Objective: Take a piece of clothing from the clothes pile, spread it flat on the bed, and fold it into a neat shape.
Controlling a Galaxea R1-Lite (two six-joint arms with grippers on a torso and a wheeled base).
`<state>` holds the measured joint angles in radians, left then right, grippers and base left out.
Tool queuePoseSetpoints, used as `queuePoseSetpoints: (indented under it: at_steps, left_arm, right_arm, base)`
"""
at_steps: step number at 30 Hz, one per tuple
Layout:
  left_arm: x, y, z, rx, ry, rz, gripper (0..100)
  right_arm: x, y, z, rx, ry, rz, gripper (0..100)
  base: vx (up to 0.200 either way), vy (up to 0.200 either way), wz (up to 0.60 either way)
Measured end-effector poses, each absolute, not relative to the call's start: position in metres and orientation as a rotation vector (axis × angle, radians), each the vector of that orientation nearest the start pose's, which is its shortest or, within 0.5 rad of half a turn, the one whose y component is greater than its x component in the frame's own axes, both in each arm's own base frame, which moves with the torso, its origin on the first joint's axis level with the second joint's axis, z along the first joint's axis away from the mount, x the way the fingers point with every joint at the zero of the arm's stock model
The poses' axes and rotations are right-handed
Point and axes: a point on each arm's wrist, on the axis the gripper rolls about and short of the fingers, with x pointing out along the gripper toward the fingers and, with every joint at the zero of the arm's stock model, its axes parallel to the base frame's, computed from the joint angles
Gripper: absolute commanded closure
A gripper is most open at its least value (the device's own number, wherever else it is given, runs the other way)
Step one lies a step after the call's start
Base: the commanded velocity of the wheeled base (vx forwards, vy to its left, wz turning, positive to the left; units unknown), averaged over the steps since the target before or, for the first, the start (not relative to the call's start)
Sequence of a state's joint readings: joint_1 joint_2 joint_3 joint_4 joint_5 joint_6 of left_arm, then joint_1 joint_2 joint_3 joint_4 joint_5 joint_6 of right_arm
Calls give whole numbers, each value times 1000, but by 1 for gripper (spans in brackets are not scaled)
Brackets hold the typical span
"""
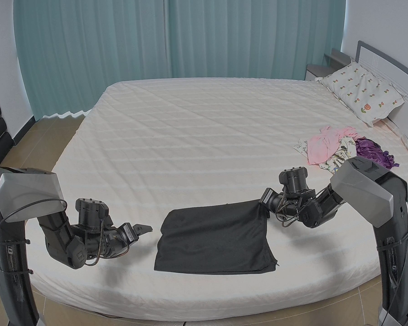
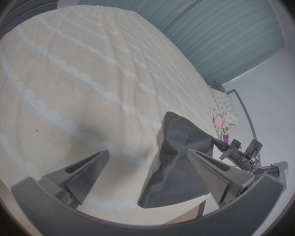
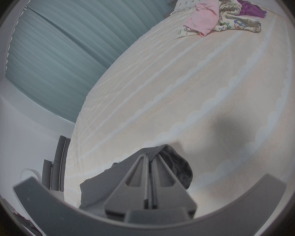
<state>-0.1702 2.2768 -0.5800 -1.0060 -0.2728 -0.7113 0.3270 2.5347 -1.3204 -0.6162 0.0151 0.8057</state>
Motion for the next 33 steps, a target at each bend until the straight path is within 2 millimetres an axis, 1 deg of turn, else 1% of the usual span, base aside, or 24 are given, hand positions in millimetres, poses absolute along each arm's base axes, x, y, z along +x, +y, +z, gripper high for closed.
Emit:
queuePoseSetpoints:
  at_steps: [6, 11, 14, 17, 21, 24, 28, 33]
  left_arm:
    - [320, -61, -19, -710, 819, -159, 0]
    - [320, -61, -19, -711, 819, -158, 0]
    - [318, -61, -16, -711, 807, -162, 0]
    - [315, -59, -6, -710, 773, -173, 0]
    - [306, -57, 18, -697, 696, -188, 0]
    - [295, -54, 38, -681, 636, -195, 0]
    - [272, -50, 63, -647, 556, -186, 0]
    - [235, -42, 84, -612, 479, -156, 0]
  right_arm:
    - [437, 145, -24, 684, 687, 66, 0]
    - [430, 132, -12, 693, 687, 45, 0]
    - [420, 124, -2, 694, 690, 34, 0]
    - [402, 116, 10, 692, 699, 22, 0]
    - [367, 103, 38, 687, 676, 25, 0]
    - [336, 94, 60, 667, 644, 41, 0]
    - [291, 80, 89, 632, 581, 45, 0]
    - [236, 63, 119, 582, 471, 24, 0]
  base:
    - [0, 0, 0]
    - [0, 0, 0]
    - [0, 0, 0]
    - [0, 0, 0]
    - [0, 0, 0]
    - [0, 0, 0]
    - [0, 0, 0]
    - [0, 0, 0]
